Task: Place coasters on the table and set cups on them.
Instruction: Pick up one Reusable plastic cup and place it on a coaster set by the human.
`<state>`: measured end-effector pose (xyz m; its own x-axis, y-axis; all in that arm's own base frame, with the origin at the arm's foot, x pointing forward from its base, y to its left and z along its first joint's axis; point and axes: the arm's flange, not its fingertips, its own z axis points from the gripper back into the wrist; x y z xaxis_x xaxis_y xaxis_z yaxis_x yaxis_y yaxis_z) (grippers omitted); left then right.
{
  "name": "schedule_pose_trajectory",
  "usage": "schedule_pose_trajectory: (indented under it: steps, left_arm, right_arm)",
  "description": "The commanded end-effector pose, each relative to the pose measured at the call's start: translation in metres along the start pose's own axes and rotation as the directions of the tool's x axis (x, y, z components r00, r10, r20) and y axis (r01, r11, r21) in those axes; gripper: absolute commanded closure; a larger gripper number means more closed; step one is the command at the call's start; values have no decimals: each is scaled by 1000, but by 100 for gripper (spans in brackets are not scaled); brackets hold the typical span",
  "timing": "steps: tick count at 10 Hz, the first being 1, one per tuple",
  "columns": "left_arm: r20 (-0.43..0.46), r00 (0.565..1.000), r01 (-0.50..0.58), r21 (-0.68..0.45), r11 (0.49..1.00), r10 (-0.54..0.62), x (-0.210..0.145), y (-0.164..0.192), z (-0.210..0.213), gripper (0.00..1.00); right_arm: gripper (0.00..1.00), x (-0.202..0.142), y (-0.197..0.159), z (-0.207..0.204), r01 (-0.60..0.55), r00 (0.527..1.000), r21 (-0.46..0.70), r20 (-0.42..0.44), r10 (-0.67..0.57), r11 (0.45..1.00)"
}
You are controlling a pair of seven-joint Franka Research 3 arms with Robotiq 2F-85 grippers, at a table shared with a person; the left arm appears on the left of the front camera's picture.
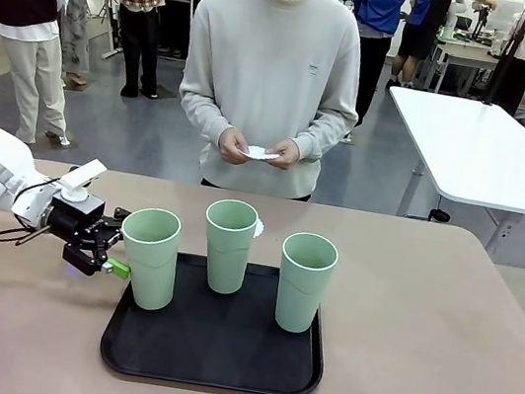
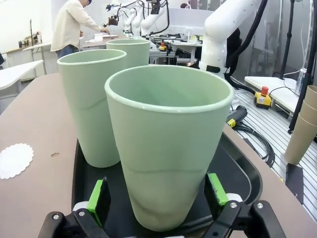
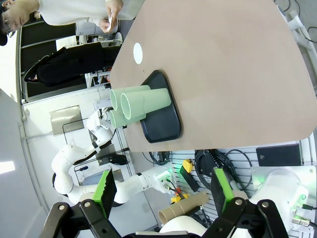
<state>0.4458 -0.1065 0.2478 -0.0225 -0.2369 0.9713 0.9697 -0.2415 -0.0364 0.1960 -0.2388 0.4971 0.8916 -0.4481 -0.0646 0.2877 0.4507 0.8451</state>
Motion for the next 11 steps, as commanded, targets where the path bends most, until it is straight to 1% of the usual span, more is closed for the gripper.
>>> schedule_pose_trajectory:
  steps: [1,4,7,9,10,11]
  left_arm:
    - [-14,1000,-4,-6,1000,4,2,7,-13,0]
    - [-17,1000,-4,-26,1000,4,1,6,-28,0]
    - [-26,1000,5,-70,998,-7,-1,6,-46,0]
    - [-12,999,36,-86,996,-37,0,5,-54,0]
    - [2,999,52,-97,994,-52,-1,5,-53,20]
    - [1,999,54,-108,993,-54,-1,3,-52,60]
  right_arm:
    - [0,-1,0,-1,-11,1000,20,-3,11,1000]
    - [0,-1,0,-1,-11,1000,20,-3,11,1000]
    - [0,-1,0,-1,-11,1000,20,-3,11,1000]
    - [0,-1,0,-1,-11,1000,20,-3,11,1000]
    - [0,-1,0,-1,-11,1000,20,-3,11,1000]
    - [0,-1,0,-1,-11,1000,20,-3,11,1000]
